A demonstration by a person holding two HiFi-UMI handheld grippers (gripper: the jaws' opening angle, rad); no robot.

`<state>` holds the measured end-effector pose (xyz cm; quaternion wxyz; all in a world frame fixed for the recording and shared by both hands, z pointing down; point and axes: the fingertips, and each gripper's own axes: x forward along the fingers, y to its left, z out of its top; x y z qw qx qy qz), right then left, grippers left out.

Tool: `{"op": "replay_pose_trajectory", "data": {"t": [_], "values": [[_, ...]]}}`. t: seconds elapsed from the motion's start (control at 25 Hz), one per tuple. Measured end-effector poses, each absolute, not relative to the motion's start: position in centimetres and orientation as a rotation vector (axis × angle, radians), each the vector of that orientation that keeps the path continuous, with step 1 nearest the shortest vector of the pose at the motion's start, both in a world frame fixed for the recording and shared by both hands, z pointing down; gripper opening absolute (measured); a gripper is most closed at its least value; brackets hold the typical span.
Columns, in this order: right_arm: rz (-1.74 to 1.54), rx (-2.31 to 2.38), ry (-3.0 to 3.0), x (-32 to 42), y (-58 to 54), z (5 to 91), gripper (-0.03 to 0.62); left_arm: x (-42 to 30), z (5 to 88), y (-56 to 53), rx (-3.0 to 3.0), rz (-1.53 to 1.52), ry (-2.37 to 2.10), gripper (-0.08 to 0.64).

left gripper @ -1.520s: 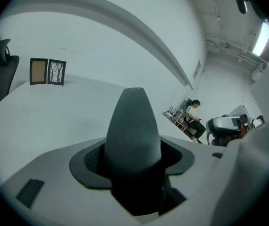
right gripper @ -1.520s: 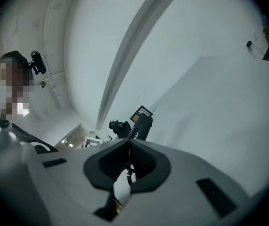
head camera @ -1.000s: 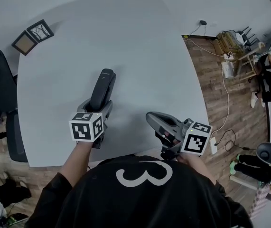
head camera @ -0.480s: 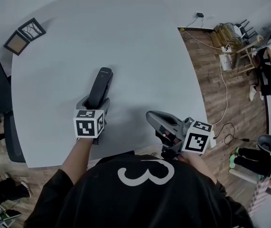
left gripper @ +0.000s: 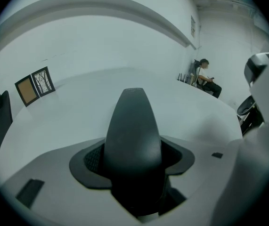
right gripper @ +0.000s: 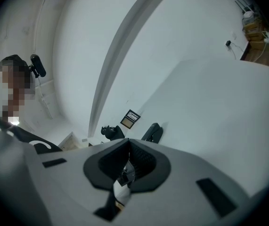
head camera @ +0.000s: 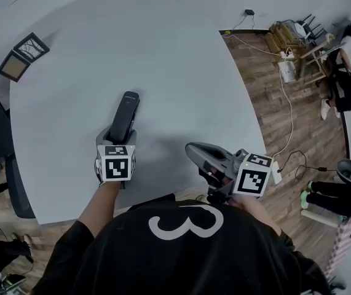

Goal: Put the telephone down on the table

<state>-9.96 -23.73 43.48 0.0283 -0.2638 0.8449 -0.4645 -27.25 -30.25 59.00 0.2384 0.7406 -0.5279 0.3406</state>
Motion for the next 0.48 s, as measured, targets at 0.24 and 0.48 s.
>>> {"op": "replay_pose_trajectory", "data": {"t": [0.24, 0.48], "values": [[-1.430, -0.821, 2.607, -9.63, -23.49, 43.51, 0.011, -26.91, 59.18, -30.40, 2.044, 1.003, -1.482, 0.293], [-1.420, -0.801, 2.618, -9.81, -22.75, 43.22, 0.011, -26.50, 58.95, -30.04, 2.051, 0.999, -1.496, 0.293]]}}
